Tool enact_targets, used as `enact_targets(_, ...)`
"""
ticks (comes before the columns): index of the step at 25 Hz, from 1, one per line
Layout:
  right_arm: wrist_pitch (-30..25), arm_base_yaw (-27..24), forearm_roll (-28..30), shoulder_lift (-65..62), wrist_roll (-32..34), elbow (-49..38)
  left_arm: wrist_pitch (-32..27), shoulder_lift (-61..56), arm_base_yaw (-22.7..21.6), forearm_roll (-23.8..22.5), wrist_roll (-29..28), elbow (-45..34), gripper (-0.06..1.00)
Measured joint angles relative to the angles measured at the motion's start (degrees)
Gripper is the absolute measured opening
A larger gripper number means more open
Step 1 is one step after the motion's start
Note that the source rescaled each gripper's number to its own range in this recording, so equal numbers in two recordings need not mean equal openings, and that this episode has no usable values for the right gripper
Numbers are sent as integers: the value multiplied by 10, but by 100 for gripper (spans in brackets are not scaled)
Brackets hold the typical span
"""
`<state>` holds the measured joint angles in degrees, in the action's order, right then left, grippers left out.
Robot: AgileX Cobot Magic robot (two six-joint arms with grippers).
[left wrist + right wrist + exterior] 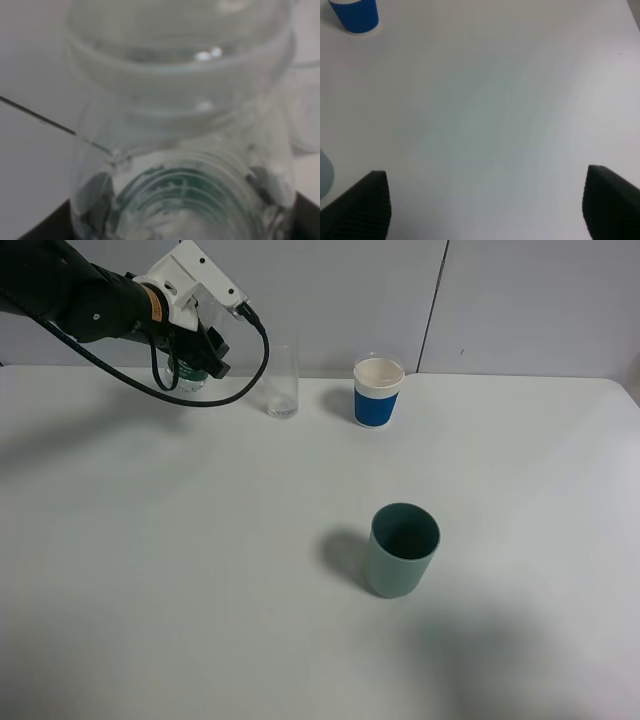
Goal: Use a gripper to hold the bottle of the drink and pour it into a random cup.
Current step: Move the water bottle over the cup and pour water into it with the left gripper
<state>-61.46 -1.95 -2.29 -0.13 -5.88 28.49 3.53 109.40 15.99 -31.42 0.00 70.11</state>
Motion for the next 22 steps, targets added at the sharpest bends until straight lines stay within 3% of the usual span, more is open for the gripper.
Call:
enact_targets(12, 0, 0, 0, 0, 0, 0, -60, 39, 1, 7, 0, 36, 3)
enact_targets(22, 0, 0, 0, 0, 0, 0, -186, 58, 2, 15, 0, 108, 3)
